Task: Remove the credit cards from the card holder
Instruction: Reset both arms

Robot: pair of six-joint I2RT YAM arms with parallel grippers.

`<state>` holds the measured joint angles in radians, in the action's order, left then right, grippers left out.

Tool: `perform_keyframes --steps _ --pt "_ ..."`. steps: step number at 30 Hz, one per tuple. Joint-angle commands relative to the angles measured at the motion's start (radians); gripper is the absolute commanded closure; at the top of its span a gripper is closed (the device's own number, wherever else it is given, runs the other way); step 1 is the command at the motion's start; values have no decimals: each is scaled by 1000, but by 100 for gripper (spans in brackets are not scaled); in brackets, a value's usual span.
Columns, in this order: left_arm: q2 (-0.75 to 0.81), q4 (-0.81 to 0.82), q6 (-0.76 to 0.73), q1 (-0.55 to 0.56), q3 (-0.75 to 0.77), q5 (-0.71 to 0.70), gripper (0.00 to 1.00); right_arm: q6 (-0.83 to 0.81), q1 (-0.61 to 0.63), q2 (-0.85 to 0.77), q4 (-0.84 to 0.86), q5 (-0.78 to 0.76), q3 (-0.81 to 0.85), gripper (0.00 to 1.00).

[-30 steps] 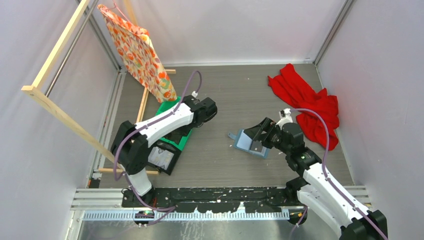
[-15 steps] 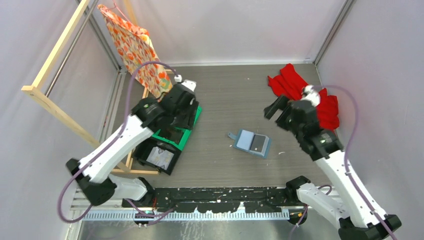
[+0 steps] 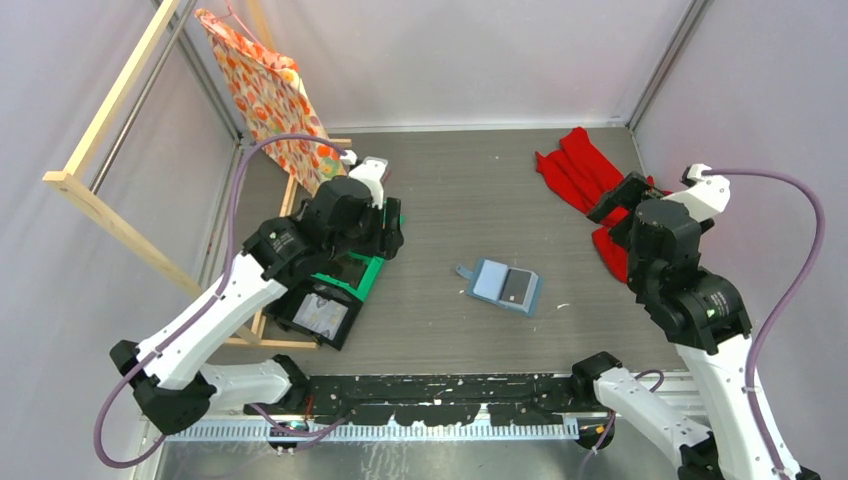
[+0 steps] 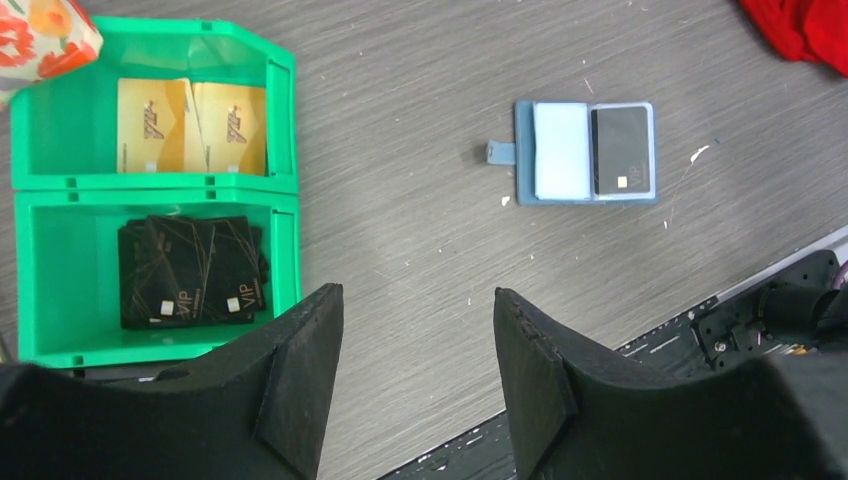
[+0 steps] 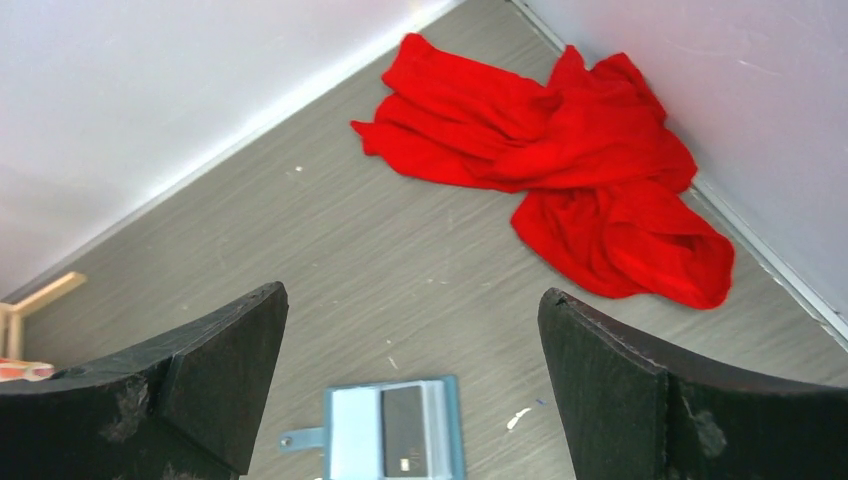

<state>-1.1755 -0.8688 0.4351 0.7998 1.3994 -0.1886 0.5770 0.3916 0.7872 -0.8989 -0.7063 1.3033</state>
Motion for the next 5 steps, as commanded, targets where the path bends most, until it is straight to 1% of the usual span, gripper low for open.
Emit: perform_keyframes --steps 1,5 --pt "83 180 -4 5 -56 11 42 -15 4 -51 9 -70 -49 0" --pt "94 188 -22 4 -57 5 41 -28 5 -59 17 -42 -62 0"
